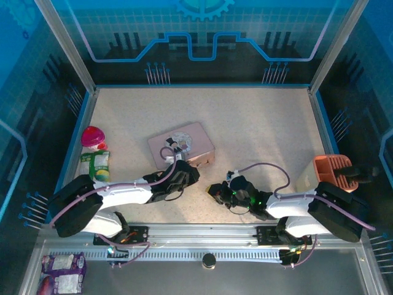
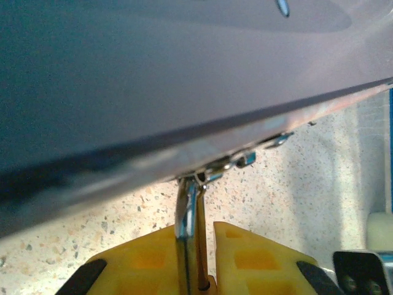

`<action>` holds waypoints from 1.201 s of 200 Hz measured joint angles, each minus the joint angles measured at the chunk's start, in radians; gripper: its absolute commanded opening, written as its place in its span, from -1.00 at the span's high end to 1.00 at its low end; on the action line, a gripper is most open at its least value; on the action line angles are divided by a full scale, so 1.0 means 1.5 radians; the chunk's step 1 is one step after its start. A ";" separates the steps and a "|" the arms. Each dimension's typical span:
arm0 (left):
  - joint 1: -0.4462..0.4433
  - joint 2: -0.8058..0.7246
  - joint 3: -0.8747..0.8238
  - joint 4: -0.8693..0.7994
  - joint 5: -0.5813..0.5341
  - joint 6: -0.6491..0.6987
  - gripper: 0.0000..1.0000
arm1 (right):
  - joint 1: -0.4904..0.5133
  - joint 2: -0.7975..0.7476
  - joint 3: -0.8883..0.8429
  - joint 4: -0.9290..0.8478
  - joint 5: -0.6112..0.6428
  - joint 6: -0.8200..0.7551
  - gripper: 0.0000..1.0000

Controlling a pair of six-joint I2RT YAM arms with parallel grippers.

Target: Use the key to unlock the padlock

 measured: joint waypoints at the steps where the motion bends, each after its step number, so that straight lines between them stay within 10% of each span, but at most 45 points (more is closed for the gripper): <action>1: 0.000 0.000 -0.001 0.001 0.000 -0.001 0.81 | 0.001 0.001 0.000 0.002 0.000 0.001 1.00; 240: 0.007 -0.045 -0.087 0.146 0.021 -0.036 0.81 | 0.079 0.197 -0.018 0.331 0.028 0.143 1.00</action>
